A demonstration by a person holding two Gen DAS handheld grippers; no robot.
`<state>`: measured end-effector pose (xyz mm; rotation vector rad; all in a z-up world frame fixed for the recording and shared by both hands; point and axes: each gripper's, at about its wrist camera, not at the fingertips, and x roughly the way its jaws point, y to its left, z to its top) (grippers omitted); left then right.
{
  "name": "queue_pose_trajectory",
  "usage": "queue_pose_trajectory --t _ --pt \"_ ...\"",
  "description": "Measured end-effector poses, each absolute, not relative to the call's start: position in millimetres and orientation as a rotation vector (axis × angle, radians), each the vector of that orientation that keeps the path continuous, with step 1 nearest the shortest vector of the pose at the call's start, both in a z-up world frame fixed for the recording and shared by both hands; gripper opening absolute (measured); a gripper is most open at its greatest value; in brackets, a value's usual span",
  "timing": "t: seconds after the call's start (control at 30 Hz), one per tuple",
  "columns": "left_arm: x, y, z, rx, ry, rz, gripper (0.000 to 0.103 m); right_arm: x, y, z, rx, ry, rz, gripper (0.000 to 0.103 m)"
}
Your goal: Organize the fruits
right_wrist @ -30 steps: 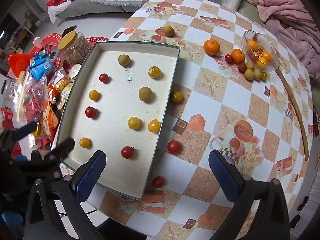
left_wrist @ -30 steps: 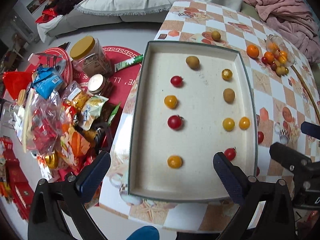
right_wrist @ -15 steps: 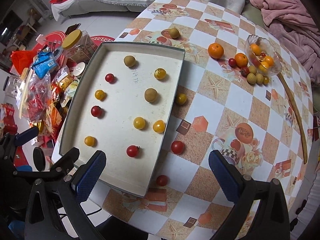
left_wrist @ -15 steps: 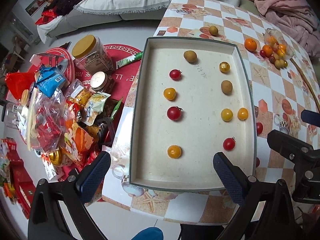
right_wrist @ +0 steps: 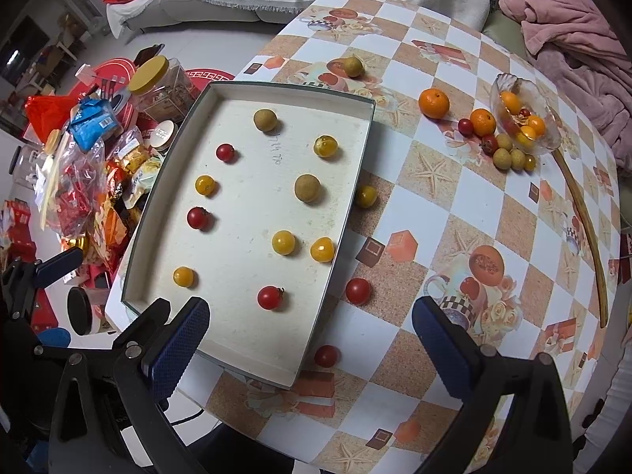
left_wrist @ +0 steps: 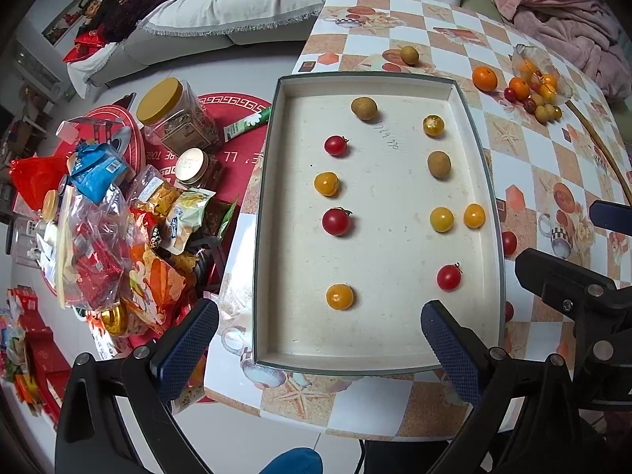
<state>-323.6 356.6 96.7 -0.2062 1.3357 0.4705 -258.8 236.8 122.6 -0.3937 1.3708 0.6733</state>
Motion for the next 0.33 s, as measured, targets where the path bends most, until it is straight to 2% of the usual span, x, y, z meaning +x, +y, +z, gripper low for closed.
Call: queue_pose_trajectory --t 0.33 --pt "-326.6 354.8 98.9 -0.221 1.314 0.446 0.103 -263.0 238.1 121.9 -0.404 1.371 0.691 0.102"
